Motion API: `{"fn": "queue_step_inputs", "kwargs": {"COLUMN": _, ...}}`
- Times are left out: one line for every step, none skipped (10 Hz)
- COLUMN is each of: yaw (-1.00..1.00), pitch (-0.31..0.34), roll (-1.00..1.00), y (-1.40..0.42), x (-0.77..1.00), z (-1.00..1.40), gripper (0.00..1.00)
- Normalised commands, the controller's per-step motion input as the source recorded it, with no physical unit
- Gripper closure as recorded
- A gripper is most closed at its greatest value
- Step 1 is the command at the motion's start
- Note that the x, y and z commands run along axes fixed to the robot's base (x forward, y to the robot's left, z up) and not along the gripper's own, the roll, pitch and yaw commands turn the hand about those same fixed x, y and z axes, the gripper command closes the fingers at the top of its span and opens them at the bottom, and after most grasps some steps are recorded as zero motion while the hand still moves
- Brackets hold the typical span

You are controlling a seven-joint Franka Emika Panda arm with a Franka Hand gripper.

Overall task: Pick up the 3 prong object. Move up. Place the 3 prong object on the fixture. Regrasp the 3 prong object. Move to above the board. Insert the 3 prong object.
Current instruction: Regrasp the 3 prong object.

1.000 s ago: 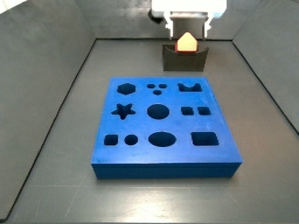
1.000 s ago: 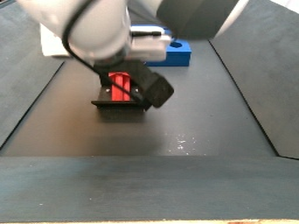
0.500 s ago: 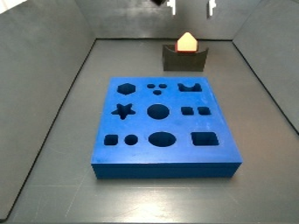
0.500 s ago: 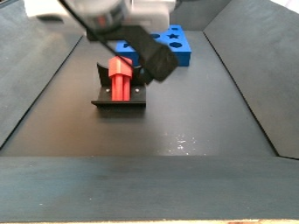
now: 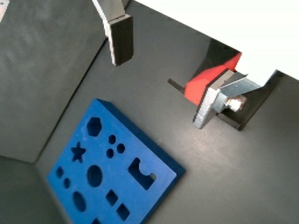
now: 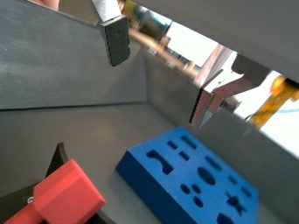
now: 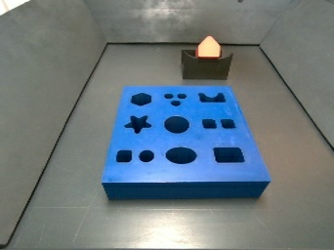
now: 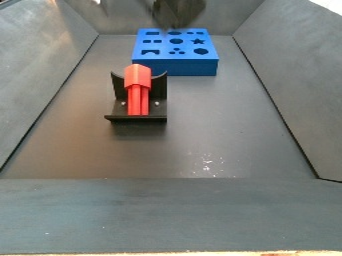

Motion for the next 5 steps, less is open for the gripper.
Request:
{"fn": "queue_step_inputs", "kwargs": {"yaw": 0.02, "pitch": 0.037, "roll": 1.00, "y": -0.22, "x": -0.05, "z": 0.07, "gripper": 0.00}}
{"fn": "queue_step_inputs", "kwargs": {"yaw": 0.02, "pitch": 0.039, "roll": 1.00, "y": -0.05, "x": -0.03, "z": 0.05, "gripper": 0.00}}
{"fn": "queue_step_inputs", "kwargs": {"yaw": 0.02, "pitch": 0.038, "roll": 1.00, "y": -0.04, "x": -0.02, "z": 0.03, "gripper": 0.00}}
{"fn": "queue_step_inputs", "kwargs": {"yaw": 0.02, "pitch": 0.034, "roll": 1.00, "y": -0.04, "x": -0.03, "z": 0.02, "gripper": 0.00}}
{"fn": "queue_step_inputs", "kwargs": {"yaw": 0.02, "pitch": 0.028, "roll": 1.00, "y": -0.03, "x": -0.04, "z": 0.01, "gripper": 0.00}}
